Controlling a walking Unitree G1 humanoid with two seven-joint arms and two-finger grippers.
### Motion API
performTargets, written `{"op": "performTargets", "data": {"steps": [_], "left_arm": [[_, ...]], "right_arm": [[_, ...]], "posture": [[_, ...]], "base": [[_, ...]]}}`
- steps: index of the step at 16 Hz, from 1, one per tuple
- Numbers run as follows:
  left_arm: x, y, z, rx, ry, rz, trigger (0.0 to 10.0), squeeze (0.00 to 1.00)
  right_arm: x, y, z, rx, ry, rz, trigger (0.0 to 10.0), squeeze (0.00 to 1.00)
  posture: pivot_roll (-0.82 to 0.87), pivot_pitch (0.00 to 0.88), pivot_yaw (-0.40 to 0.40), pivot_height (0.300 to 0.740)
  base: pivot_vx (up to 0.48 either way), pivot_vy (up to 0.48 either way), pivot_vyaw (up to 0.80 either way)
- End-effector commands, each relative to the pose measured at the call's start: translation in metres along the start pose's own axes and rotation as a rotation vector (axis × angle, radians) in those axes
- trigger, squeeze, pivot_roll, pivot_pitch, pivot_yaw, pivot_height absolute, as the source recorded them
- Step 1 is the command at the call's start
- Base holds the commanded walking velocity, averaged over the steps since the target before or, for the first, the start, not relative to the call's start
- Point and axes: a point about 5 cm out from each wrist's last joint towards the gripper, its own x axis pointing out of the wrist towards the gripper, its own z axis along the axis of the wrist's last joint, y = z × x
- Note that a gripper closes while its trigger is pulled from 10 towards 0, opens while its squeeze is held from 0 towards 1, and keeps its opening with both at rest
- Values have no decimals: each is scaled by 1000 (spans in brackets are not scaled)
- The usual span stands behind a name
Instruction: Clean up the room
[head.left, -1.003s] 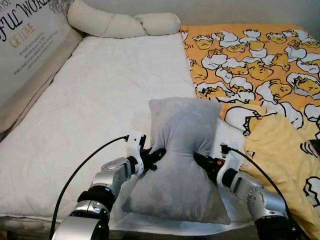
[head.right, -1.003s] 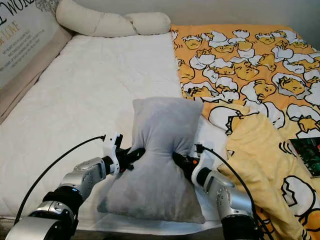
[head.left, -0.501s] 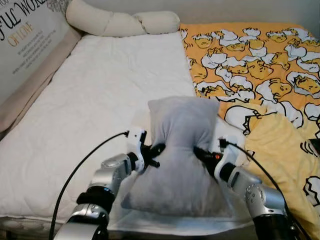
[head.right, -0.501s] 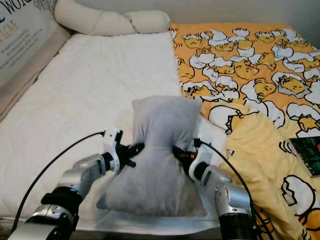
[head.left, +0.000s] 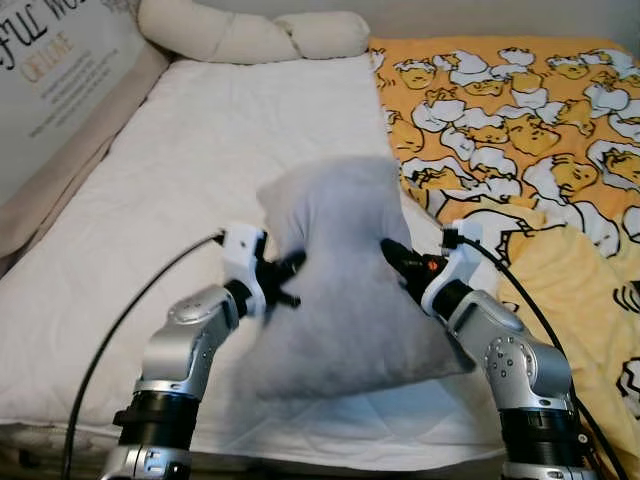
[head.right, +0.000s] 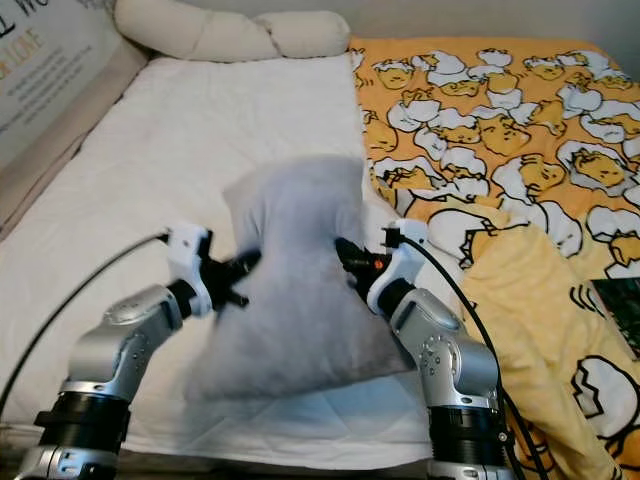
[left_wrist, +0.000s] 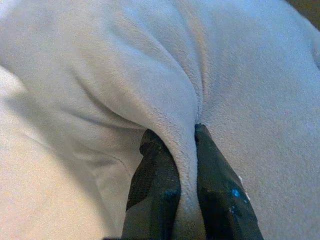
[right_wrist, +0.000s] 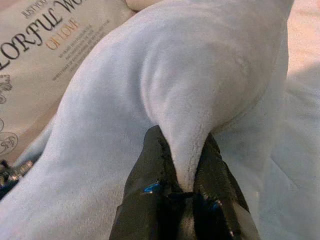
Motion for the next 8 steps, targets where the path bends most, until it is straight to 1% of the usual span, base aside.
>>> {"op": "performTargets", "data": {"steps": [1, 2, 3, 4, 5, 6, 7, 8], "left_arm": [[-7, -3, 18, 37, -64, 45, 2039, 0], [-9, -2, 21, 62, -64, 69, 5647, 0], [-12, 3, 20, 80, -7, 144, 10000, 0], [-15, 5, 22, 94, -16, 162, 10000, 0], [-15, 5, 22, 94, -16, 162, 10000, 0], [-16, 2, 26, 131, -43, 158, 10000, 0], [-18, 3, 26, 138, -49, 185, 10000, 0], [-21, 4, 25, 149, -48, 222, 10000, 0]], "right_arm": [[0, 15, 7, -40, -38, 28, 10000, 0], [0, 17, 8, -44, -45, 27, 10000, 0], [0, 19, 7, -42, -63, 1, 10000, 0], [0, 20, 7, -42, -83, -33, 10000, 0], [0, 20, 7, -42, -83, -33, 10000, 0], [0, 21, 8, -65, -92, -54, 10000, 0], [-1, 22, 8, -78, -94, -49, 10000, 0], [-3, 23, 9, -149, -103, -32, 10000, 0]], "posture": [[-63, 0, 29, 740], [-65, 0, 30, 740], [-71, 0, 36, 740], [-81, 0, 44, 740], [-81, 0, 44, 740], [-81, 0, 45, 740], [-84, 0, 47, 740], [-90, 0, 47, 740]], "base": [[0, 0, 0], [0, 0, 0], [0, 0, 0], [0, 0, 0], [0, 0, 0], [0, 0, 0], [0, 0, 0], [0, 0, 0]]}}
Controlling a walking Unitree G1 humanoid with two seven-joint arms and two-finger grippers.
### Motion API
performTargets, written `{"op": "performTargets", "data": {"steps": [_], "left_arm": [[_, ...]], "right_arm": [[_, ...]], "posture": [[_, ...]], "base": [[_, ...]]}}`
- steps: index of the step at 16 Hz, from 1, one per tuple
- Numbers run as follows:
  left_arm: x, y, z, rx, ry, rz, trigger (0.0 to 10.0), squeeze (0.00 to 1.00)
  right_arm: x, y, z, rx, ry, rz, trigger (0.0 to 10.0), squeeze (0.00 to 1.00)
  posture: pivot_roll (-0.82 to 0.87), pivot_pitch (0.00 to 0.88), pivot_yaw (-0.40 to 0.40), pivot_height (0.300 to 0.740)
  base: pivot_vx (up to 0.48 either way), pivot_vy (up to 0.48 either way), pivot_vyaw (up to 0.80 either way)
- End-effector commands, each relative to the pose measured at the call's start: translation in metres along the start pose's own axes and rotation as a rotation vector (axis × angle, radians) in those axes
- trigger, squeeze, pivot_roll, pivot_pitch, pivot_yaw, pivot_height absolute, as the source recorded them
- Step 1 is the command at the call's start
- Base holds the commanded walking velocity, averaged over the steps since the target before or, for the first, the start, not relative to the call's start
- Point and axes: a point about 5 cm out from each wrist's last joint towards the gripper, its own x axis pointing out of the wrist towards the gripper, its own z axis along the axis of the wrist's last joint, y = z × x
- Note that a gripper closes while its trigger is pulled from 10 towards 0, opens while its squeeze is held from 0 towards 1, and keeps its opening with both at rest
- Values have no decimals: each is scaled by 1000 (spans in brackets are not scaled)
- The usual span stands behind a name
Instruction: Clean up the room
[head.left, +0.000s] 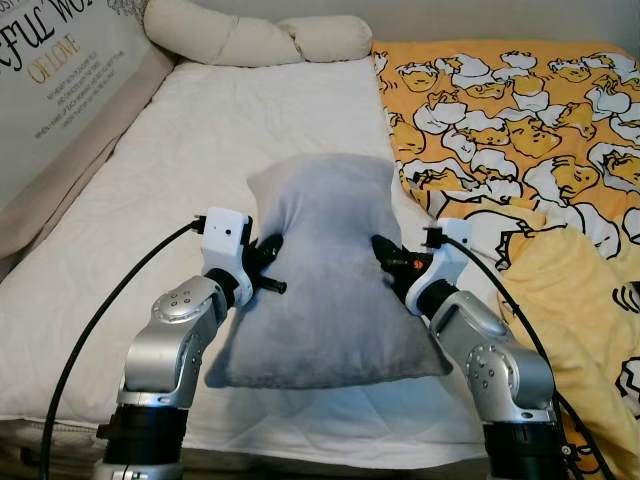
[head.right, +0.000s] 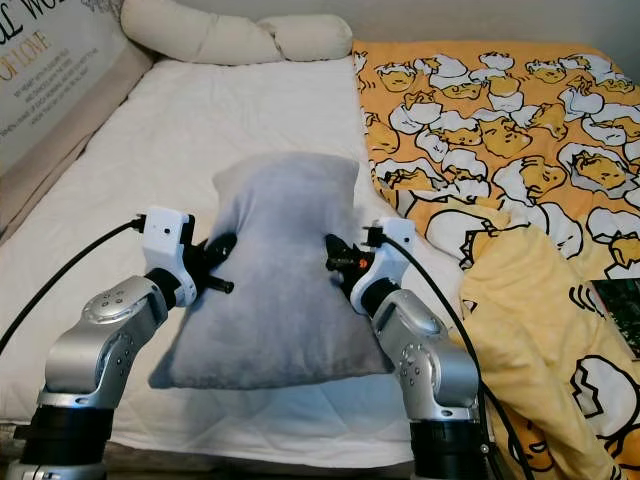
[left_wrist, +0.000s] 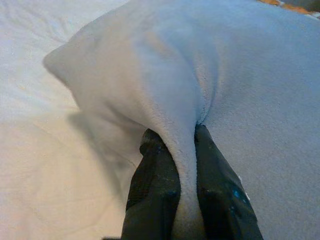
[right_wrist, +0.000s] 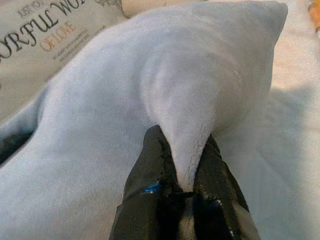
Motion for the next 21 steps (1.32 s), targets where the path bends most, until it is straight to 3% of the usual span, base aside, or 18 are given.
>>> {"op": "performTargets", "data": {"steps": [1, 6, 9, 11, 21], "left_arm": [[-4, 3, 6, 45, -26, 40, 10000, 0], [-5, 0, 9, 99, 3, 20, 10000, 0], [-11, -2, 7, 97, 0, 17, 10000, 0], [-4, -8, 8, 88, 2, 19, 10000, 0], [-8, -5, 10, 116, 13, 21, 10000, 0]], "right_arm": [[-4, 4, 14, -76, -66, 15, 10000, 0], [-6, 0, 6, 2, -36, -11, 10000, 0], [-9, 1, 1, -24, -29, -29, 10000, 0], [-9, -10, 5, -5, -3, -38, 10000, 0], [-1, -5, 10, -15, -20, -40, 10000, 0]], "posture": [[-90, 0, 47, 740], [-68, 0, 40, 740], [-61, 0, 13, 740], [-57, 0, 9, 740], [-41, 0, 10, 740]], "base": [[0, 0, 0], [0, 235, 0], [0, 364, 0], [0, 405, 0], [0, 402, 0]]}}
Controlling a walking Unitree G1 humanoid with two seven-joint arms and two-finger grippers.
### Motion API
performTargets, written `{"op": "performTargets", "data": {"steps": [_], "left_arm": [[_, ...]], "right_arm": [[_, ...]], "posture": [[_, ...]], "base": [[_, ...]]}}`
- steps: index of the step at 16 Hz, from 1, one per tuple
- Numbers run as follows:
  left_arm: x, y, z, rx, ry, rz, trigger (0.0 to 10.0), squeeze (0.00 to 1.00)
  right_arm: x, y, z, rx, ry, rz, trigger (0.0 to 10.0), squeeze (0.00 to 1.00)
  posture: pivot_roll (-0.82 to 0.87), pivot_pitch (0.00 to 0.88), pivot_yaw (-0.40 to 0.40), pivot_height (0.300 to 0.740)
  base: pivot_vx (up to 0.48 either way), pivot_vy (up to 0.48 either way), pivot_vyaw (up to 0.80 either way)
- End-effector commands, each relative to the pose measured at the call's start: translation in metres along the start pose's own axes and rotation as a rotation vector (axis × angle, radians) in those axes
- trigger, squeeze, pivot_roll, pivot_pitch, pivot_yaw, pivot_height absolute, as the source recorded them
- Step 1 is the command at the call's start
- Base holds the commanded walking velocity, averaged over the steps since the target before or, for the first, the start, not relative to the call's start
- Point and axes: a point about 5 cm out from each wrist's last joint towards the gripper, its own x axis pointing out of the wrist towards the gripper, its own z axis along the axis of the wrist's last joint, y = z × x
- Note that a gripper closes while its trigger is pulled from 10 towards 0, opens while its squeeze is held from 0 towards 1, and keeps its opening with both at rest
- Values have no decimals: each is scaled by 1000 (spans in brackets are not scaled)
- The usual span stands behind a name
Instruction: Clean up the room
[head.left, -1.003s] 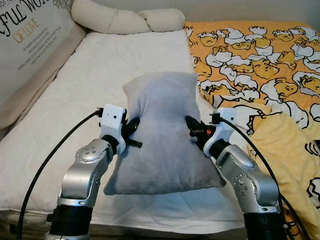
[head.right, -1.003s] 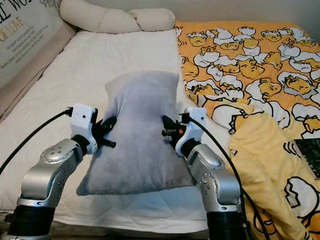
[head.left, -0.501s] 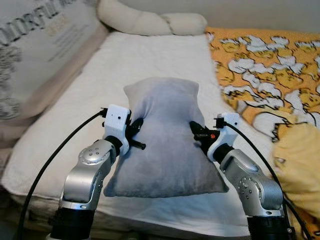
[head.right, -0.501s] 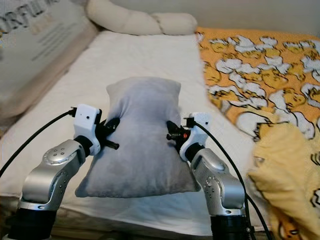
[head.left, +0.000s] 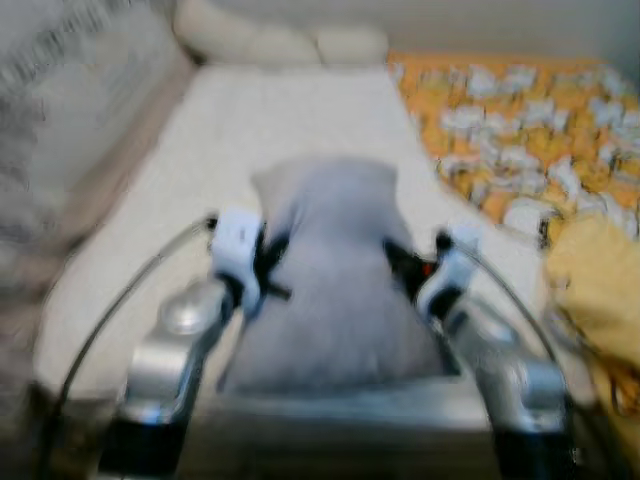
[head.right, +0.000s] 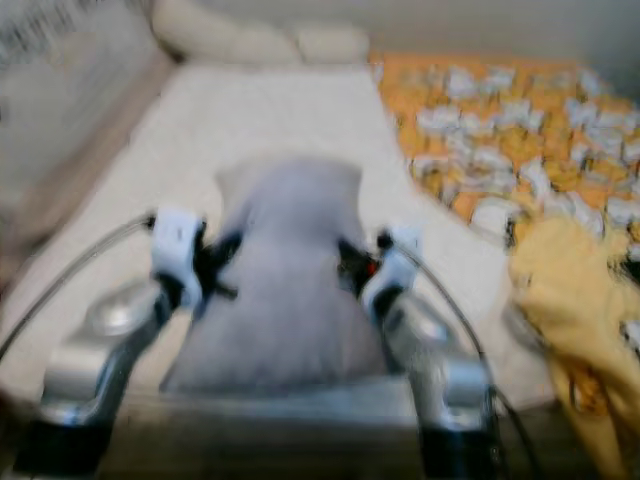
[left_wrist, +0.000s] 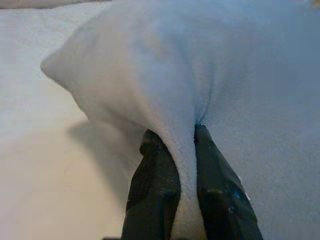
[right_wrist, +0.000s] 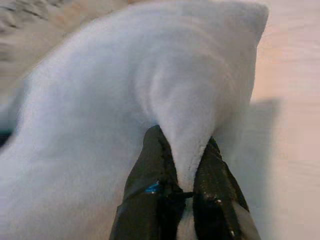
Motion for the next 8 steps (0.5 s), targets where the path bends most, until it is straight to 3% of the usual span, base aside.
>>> {"op": "performTargets", "data": {"steps": [1, 8], "left_arm": [[-1, 2, 8, 8, -32, 12, 10000, 0], [1, 3, 10, 21, -28, 4, 10000, 0]], "right_arm": [[0, -2, 11, -12, -34, -4, 10000, 0], [1, -1, 7, -6, -26, -13, 10000, 0]], "posture": [[-41, 0, 10, 740], [-30, 0, 9, 740]], "base": [[0, 401, 0], [0, 399, 0]]}}
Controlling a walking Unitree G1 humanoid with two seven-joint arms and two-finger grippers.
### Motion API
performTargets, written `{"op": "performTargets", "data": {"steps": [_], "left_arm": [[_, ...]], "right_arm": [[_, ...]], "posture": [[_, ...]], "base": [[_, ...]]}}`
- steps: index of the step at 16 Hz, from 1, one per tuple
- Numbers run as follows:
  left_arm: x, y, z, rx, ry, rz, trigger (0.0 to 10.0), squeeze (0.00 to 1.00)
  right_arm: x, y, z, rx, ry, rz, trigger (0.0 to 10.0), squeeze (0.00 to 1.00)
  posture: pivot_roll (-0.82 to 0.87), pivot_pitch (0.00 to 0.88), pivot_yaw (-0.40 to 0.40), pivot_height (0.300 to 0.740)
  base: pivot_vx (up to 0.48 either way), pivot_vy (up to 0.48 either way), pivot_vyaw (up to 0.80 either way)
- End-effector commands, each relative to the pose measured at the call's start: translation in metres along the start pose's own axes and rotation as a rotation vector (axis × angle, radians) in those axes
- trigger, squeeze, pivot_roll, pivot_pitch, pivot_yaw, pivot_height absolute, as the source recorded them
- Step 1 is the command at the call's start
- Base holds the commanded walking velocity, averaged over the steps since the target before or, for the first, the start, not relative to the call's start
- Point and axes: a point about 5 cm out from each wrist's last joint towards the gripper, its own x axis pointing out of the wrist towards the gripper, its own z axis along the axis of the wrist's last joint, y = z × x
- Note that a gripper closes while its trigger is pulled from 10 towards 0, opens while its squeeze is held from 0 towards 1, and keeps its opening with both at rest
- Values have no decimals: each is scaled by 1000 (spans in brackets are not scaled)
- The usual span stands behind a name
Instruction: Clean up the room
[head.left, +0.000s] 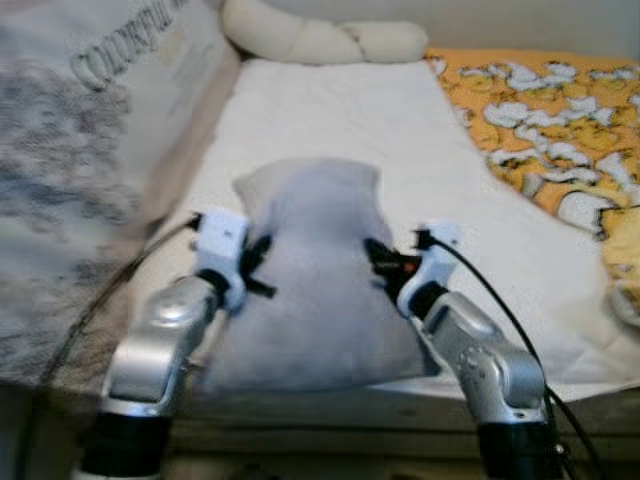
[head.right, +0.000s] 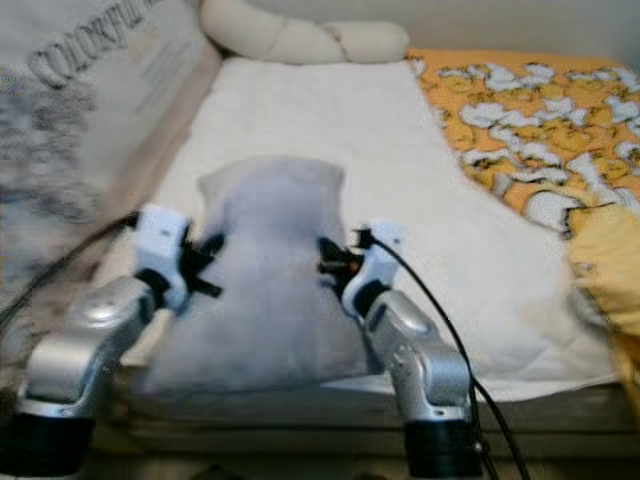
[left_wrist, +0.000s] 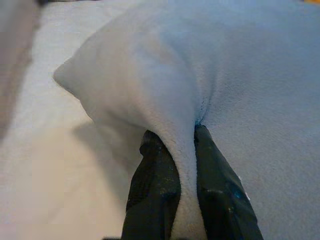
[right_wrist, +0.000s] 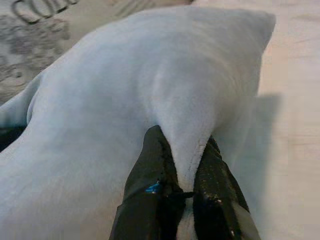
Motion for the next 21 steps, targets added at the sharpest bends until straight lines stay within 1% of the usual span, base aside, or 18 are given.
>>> {"op": "performTargets", "data": {"steps": [1, 4, 6, 8, 10, 12, 16, 18, 20, 21], "left_arm": [[3, -6, 7, 11, -30, -21, 10000, 0], [4, -6, 9, 15, -43, -17, 10000, 0], [4, -6, 11, 20, -67, -1, 10000, 0], [4, -2, 16, 8, -108, 53, 10000, 0], [4, -2, 20, 9, -147, 41, 10000, 0], [6, -4, 22, 29, -151, 16, 10000, 0], [7, -7, 21, 34, -154, -2, 10000, 0], [13, -10, 23, 37, -154, -8, 10000, 0], [10, -10, 22, 39, -157, -12, 10000, 0], [9, -10, 22, 39, -158, -18, 10000, 0]], "right_arm": [[-5, -9, 9, -19, -39, -30, 10000, 0], [-6, -9, 9, -29, -37, -29, 10000, 0], [-6, -10, 8, -34, -34, -33, 10000, 0], [-5, -9, 7, -30, -20, -38, 10000, 0], [-5, -9, 7, -38, -16, -34, 10000, 0], [-5, -10, 8, -48, -17, -37, 10000, 0], [-5, -10, 9, -63, -25, -31, 10000, 0], [-4, -15, 9, -55, -16, -36, 10000, 0], [-4, -12, 6, -62, -12, -42, 10000, 0], [-6, -12, 6, -75, -10, -48, 10000, 0]], "posture": [[-30, 0, 9, 740], [-31, 0, 17, 740], [-28, 0, 15, 740], [-26, 0, 11, 740], [-27, 0, 11, 740], [-29, 0, 15, 740], [-32, 0, 20, 740], [-28, 0, 25, 740], [-28, 0, 26, 740], [-28, 0, 28, 740]], "base": [[0, 401, 0], [0, 396, 0], [0, 0, 0], [0, 0, 0], [0, 0, 0], [324, 0, 0], [362, 0, 0], [356, 0, -241], [368, 0, -538], [371, 0, 0]]}}
